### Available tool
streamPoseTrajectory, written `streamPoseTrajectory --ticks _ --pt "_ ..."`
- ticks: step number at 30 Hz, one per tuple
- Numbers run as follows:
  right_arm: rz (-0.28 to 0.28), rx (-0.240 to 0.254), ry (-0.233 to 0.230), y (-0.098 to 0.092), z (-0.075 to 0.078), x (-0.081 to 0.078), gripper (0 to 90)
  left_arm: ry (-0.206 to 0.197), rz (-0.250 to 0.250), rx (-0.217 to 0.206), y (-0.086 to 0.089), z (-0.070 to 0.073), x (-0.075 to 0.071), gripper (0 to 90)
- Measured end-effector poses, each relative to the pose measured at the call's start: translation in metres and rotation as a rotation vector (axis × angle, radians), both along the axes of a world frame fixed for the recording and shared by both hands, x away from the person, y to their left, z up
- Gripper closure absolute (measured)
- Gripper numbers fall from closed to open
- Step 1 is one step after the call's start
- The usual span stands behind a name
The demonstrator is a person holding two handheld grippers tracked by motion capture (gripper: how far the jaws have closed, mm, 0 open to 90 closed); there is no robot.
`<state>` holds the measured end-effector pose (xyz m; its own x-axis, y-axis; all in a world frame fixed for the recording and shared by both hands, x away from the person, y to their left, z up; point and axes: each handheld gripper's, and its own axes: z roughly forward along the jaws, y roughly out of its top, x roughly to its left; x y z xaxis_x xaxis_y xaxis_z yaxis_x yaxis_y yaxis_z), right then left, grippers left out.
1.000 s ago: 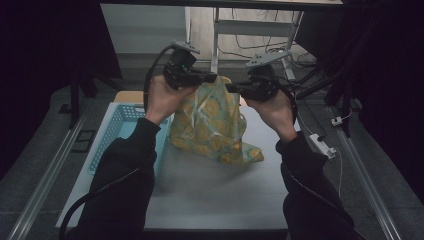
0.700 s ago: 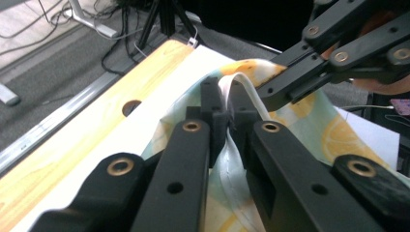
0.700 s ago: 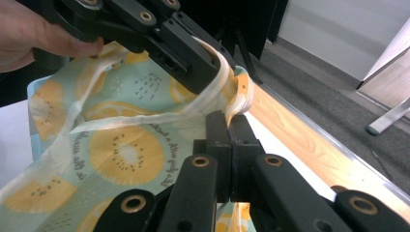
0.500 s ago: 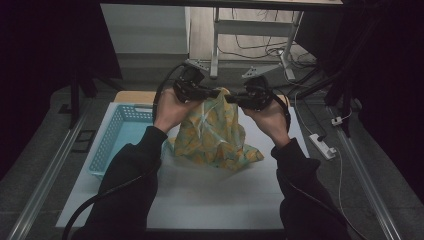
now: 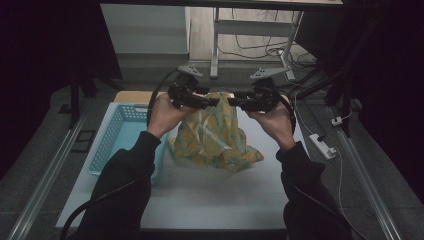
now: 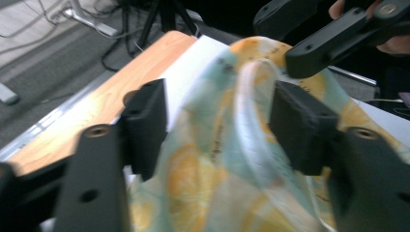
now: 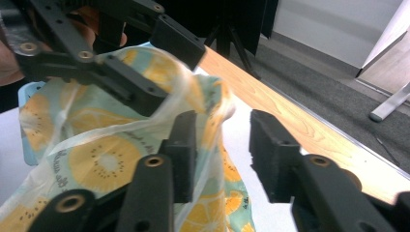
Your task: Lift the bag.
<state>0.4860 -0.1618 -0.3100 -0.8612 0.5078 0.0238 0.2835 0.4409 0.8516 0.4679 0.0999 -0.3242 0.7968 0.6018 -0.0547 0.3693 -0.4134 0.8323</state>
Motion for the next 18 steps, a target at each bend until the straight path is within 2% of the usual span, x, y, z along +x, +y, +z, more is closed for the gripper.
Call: streamPoseTrajectory --ticks 3,8,13,18 --pt "-0.008 0.007 0.003 -0.004 0.000 -0.001 53.8 -0.019 -0.015 0.004 0.006 -0.001 -0.006 23.0" --pt "-0.013 0.007 0.011 -0.007 -0.002 -0.005 48.0 -0.005 -0.010 0.006 0.014 -0.003 -0.014 14.0" --pt "-0.015 0.019 0.011 -0.010 -0.002 -0.007 43.3 0.026 -0.019 -0.024 0.025 -0.004 -0.018 8.5" --pt "-0.020 0.021 0.006 -0.013 -0.001 -0.010 39.4 0.036 -0.009 -0.056 0.040 -0.006 -0.022 4.6"
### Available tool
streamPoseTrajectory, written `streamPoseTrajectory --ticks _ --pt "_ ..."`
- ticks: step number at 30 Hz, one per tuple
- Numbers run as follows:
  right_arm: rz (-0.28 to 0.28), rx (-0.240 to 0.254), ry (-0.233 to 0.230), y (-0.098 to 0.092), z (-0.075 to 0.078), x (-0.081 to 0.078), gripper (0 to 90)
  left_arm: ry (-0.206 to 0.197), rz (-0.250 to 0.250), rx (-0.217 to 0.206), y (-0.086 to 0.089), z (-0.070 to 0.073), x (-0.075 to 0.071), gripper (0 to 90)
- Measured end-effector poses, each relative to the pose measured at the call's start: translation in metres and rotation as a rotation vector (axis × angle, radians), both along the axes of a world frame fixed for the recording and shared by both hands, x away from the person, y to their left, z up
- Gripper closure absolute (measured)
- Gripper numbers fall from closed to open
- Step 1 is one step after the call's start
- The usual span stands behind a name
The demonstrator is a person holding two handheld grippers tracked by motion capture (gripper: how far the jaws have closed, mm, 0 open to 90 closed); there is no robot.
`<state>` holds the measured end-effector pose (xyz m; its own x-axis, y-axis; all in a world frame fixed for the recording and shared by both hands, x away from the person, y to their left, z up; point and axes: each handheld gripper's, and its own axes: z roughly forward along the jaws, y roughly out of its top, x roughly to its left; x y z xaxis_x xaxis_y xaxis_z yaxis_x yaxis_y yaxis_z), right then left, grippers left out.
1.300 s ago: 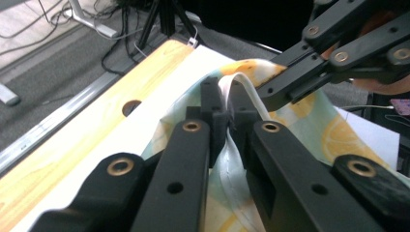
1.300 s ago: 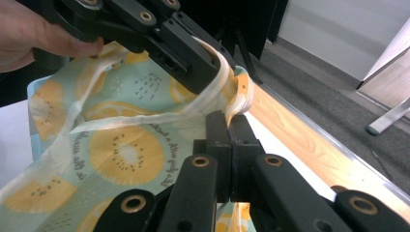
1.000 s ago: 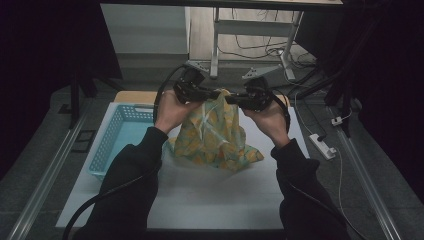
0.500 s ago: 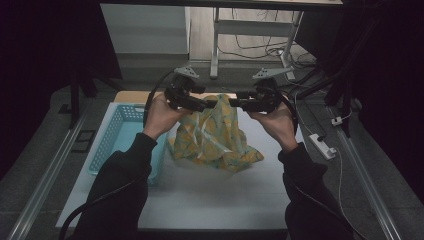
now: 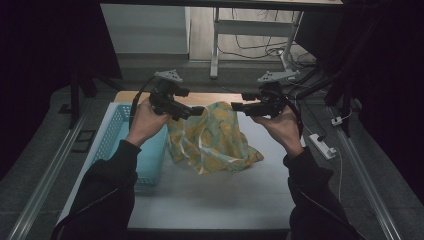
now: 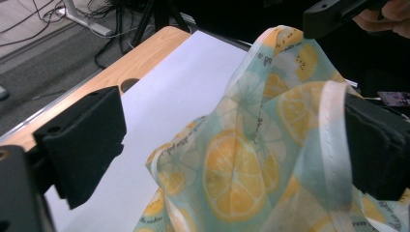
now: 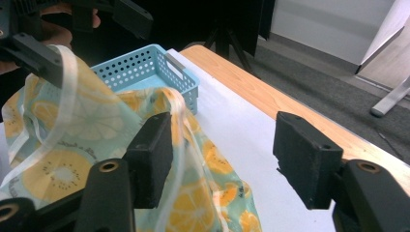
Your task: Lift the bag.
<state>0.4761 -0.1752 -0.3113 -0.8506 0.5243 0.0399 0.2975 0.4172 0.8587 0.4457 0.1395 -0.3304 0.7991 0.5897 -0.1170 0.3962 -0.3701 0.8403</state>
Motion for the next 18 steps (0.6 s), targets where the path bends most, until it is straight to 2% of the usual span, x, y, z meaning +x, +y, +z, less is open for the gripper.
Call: streamPoseTrajectory --ticks 7,18 --pt "-0.015 0.017 0.001 -0.007 -0.002 -0.003 35.6 0.004 0.015 -0.033 0.023 -0.001 -0.009 1.9" --pt "-0.026 0.011 0.016 -0.015 -0.013 -0.006 30.3 0.021 0.070 -0.010 0.056 -0.008 -0.026 0.5"
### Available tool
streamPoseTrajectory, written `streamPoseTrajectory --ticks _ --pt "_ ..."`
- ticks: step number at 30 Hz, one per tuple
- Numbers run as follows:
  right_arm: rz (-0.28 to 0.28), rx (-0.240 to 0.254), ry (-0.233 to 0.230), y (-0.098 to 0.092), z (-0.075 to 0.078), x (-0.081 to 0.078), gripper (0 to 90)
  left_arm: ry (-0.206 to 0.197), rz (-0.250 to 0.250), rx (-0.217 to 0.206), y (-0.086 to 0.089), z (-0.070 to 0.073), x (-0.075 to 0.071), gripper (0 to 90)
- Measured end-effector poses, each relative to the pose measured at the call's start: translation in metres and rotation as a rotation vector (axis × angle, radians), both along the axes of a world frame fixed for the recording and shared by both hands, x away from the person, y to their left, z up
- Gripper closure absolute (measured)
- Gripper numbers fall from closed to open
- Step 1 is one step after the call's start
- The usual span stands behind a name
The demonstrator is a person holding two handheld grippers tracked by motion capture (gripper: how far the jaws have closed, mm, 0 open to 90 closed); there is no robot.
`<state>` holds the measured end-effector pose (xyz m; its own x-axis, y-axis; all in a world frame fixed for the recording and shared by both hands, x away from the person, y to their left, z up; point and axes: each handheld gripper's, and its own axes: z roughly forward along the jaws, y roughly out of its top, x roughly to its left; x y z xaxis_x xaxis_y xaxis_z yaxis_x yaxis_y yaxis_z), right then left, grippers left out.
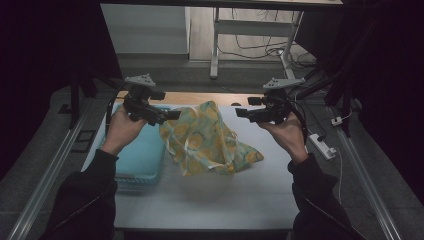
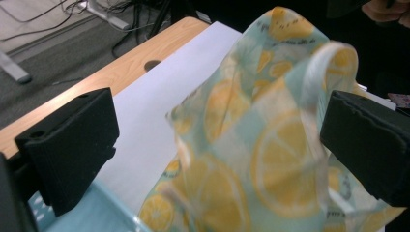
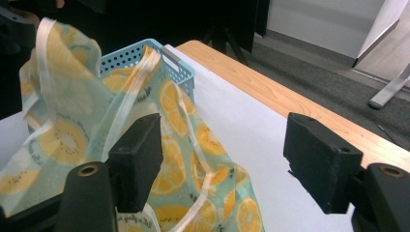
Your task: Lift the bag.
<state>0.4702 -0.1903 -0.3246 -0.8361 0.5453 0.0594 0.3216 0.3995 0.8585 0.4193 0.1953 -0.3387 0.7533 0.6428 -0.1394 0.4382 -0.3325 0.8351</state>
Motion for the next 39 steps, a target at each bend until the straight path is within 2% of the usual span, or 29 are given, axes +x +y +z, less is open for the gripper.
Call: streamPoseTrajectory --ticks 9,15,21,29,33,39 --pt "-0.001 -0.012 0.006 -0.004 -0.015 -0.007 23.2 0.032 0.029 -0.015 0.026 -0.015 -0.019 0.0" --pt "-0.015 -0.027 0.021 -0.007 -0.028 -0.011 14.6 0.046 0.050 -0.021 0.039 -0.031 -0.034 0.0" --pt "-0.021 -0.031 0.033 -0.010 -0.041 -0.016 10.0 0.049 0.073 -0.005 0.044 -0.049 -0.044 0.0" --pt "-0.033 -0.032 0.019 -0.015 -0.059 -0.024 6.9 0.074 0.095 -0.034 0.050 -0.069 -0.057 0.0" --pt "-0.035 -0.031 0.016 -0.018 -0.067 -0.028 5.2 0.076 0.097 -0.023 0.049 -0.078 -0.064 0.0" --pt "-0.029 -0.034 0.032 -0.020 -0.081 -0.036 3.9 0.077 0.128 -0.014 0.047 -0.093 -0.074 0.0"
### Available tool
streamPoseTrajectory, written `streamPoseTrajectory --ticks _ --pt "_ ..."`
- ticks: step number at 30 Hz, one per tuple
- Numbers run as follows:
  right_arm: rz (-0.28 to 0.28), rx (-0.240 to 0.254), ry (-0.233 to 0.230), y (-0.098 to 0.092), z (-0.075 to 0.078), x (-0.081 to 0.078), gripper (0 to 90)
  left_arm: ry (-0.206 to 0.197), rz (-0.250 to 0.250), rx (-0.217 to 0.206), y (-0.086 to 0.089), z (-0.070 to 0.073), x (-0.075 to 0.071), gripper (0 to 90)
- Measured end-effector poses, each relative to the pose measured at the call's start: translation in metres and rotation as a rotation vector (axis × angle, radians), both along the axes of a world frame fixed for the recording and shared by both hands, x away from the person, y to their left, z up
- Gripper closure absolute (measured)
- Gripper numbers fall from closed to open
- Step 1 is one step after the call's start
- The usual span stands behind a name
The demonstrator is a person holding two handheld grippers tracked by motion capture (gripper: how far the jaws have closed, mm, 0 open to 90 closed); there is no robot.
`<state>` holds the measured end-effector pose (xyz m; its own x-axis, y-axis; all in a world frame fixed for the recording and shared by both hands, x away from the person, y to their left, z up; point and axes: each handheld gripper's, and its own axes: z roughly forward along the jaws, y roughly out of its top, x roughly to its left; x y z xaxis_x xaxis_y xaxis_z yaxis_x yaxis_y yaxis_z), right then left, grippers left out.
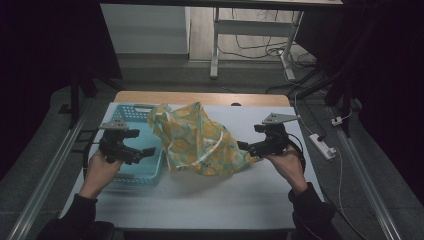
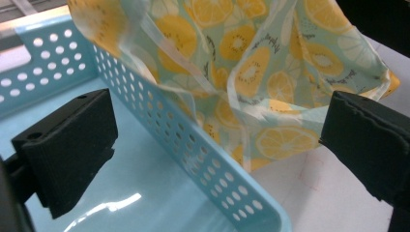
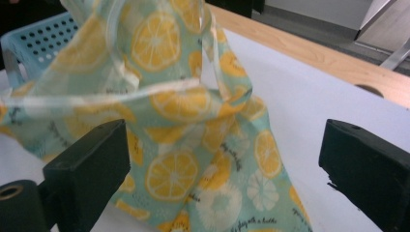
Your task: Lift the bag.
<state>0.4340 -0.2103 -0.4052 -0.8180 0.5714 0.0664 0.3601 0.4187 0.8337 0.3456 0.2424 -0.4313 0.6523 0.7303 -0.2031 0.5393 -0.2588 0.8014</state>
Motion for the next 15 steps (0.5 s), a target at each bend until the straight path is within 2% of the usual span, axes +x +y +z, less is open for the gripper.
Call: streamPoseTrajectory --ticks 10,13,15 --pt "-0.010 -0.026 0.009 -0.007 -0.022 -0.013 1.5 0.017 0.019 -0.006 -0.003 -0.027 -0.020 0.0" --pt "-0.018 -0.019 0.009 -0.011 -0.027 -0.018 0.6 0.023 0.022 0.019 -0.004 -0.032 -0.027 0.0" --pt "-0.022 -0.019 0.009 -0.013 -0.029 -0.021 0.0 0.019 0.026 0.020 -0.004 -0.033 -0.032 0.0"
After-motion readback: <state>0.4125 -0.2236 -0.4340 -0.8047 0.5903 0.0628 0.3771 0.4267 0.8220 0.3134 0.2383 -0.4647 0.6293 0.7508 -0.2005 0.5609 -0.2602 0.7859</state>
